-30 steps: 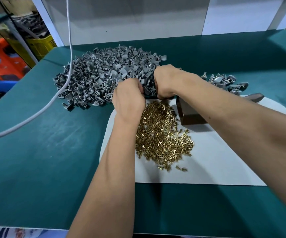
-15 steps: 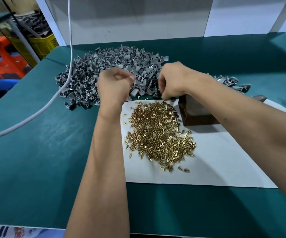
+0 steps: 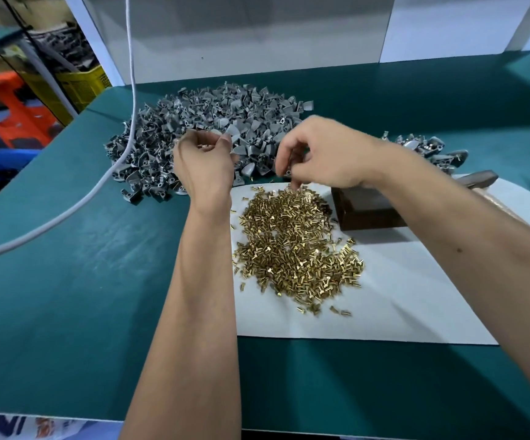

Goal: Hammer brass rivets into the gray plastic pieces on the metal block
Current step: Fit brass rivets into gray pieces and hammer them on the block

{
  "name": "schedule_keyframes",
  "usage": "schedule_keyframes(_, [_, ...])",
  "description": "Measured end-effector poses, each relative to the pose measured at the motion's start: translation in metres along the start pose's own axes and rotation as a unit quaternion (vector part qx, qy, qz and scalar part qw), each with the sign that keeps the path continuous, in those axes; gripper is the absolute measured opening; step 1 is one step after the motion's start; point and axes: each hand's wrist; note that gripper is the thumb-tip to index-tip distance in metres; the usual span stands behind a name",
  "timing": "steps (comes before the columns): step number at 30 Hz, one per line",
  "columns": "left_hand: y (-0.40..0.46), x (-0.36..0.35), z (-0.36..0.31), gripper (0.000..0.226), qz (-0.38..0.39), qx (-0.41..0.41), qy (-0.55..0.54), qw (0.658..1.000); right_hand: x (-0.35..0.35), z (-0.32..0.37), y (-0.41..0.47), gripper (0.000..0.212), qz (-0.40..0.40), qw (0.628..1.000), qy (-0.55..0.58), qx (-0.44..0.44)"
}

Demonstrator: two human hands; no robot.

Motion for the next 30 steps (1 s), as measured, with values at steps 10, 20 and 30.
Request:
schedule_keyframes(10, [-0.078,-0.056,-0.019,0.017,0.246,-0.008,-0.116,0.962,0.021,-0.032,-0.060,0.023,-0.271,0.947,0.169,0.040])
schedule_keyframes(20, [-0.098,-0.066,-0.012,0.014,0.327,-0.025,-0.213,0.920,0.020,-0.073,-0.112,0.015,-0.420,0.869,0.261,0.033])
schedule_keyframes(30, [-0.106,-0.069,-0.010,0.012,0.332,0.002,-0.227,0.916,0.007,-0.070,-0.107,0.007,-0.441,0.857,0.265,0.016])
Point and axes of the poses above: each hand's wrist, its own y-axis towards the middle knuckle, its own x-axis out of the back of the hand, z = x × y, and after that the axes turned 4 degrees about x, right-handed
